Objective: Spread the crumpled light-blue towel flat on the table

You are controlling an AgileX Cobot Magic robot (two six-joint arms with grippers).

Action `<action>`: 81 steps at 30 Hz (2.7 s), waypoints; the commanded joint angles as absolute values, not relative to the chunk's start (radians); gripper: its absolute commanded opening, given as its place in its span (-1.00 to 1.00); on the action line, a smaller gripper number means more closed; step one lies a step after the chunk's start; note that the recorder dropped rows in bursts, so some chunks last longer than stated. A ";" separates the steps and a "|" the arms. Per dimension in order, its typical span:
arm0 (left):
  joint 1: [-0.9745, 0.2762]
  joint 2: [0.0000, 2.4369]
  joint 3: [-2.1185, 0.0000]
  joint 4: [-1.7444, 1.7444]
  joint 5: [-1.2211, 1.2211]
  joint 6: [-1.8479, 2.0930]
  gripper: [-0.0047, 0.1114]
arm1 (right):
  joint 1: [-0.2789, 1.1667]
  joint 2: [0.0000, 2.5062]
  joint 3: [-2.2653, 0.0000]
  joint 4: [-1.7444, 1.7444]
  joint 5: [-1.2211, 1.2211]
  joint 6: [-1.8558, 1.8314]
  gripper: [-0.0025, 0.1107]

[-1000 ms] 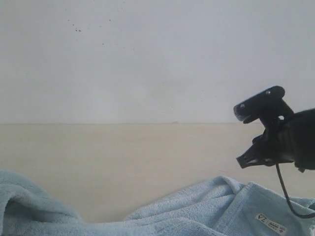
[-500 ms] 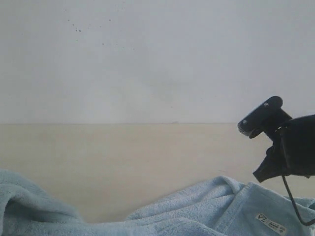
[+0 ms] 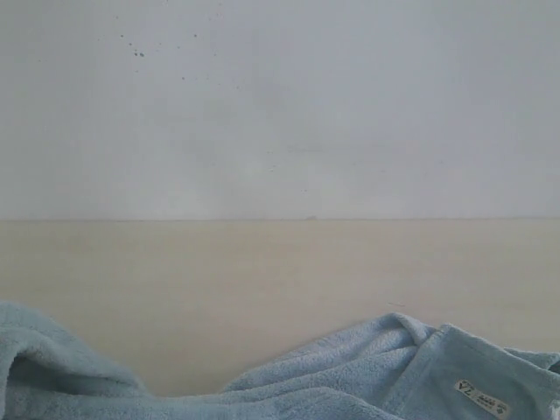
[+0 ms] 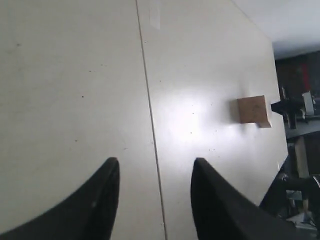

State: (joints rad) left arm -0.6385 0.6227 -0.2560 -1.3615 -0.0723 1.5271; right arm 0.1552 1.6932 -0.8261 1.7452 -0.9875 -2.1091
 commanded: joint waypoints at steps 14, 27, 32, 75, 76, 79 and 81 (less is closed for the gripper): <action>-0.638 0.623 -0.260 -1.364 -0.082 1.518 -0.85 | 0.203 1.359 -0.698 1.504 -0.223 -0.223 -0.96; -0.638 0.623 -0.260 -1.364 -0.082 1.518 -0.85 | 0.180 1.189 -0.709 -0.202 -0.087 0.120 -0.96; -0.638 0.623 -0.262 -1.364 -0.082 1.518 -0.85 | 0.197 1.289 -0.763 -0.459 0.375 0.107 -0.96; -0.638 0.623 -0.261 -1.371 -0.079 1.518 -0.85 | 0.239 1.845 -0.950 -0.242 0.282 -0.085 -0.03; -0.638 0.623 -0.261 -1.371 -0.079 1.518 -0.85 | 0.239 1.850 -0.950 -0.242 0.282 -0.082 -0.03; -0.638 0.623 -0.261 -1.371 -0.079 1.518 -0.85 | 0.239 1.855 -0.950 -0.238 0.282 -0.081 -0.12; -0.638 0.623 -0.261 -1.371 -0.079 1.518 -0.85 | 0.239 1.855 -0.950 -0.227 0.286 -0.081 -0.37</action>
